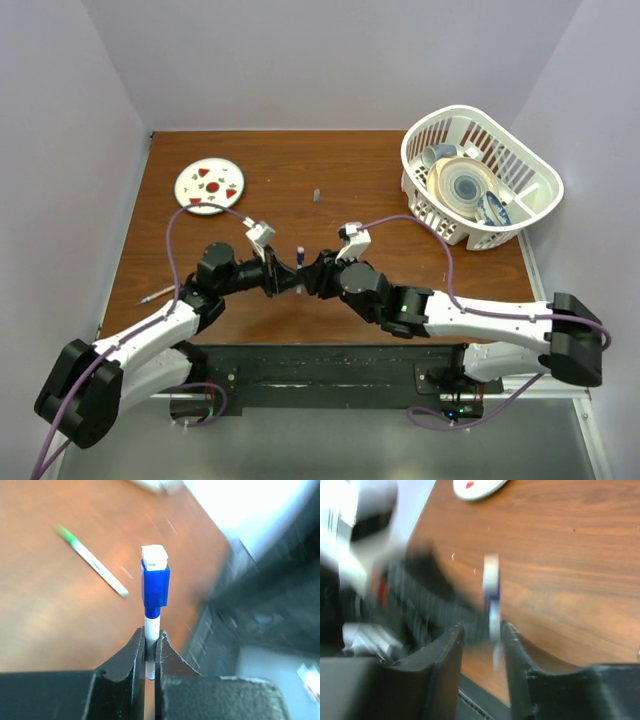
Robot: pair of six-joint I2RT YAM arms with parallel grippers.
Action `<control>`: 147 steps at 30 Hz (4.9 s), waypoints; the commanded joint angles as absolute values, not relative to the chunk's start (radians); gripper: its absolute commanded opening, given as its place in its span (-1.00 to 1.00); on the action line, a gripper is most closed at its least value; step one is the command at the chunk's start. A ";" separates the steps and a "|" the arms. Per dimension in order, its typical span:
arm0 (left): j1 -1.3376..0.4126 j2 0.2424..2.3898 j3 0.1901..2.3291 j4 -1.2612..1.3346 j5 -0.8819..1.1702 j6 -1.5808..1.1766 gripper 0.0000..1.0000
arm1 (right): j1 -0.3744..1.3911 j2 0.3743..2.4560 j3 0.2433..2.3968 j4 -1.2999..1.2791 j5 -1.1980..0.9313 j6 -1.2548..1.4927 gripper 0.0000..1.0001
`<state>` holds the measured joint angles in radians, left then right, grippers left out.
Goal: Insert the pens into the pen caps
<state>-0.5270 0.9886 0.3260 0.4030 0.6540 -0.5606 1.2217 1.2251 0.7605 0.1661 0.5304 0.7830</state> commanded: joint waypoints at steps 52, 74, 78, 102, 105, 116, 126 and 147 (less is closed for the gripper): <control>-0.045 1.142 0.795 -0.719 -0.426 -1.350 0.25 | 1.267 0.735 0.692 -0.275 0.634 0.666 0.55; 0.466 1.242 0.726 -0.710 -0.589 -1.463 0.17 | 1.267 0.833 0.747 -0.259 0.581 0.634 0.53; 0.479 1.281 0.719 -0.693 -0.572 -1.459 0.13 | 1.269 0.860 0.762 -0.255 0.575 0.630 0.52; 0.497 1.519 0.674 -0.531 -0.402 -1.309 -0.60 | 1.267 0.834 0.733 -0.224 0.542 0.641 0.50; 0.495 1.497 0.655 -0.483 -0.364 -1.235 -1.00 | 1.269 0.834 0.718 -0.212 0.512 0.652 0.50; 0.324 1.343 0.612 -0.235 -0.081 -0.913 -1.00 | 1.212 0.885 0.703 -0.129 0.301 0.581 0.54; 0.045 1.069 0.345 0.461 0.579 -0.873 -1.00 | 0.901 1.060 0.693 0.126 -0.345 0.561 0.90; -0.385 0.814 0.222 0.879 0.459 -1.198 -1.00 | 0.888 1.262 0.673 0.606 -0.457 0.721 0.62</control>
<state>-0.3634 0.8059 0.2565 0.7528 0.5034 -1.1217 0.8898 1.2587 0.6643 0.5018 -0.4587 0.7013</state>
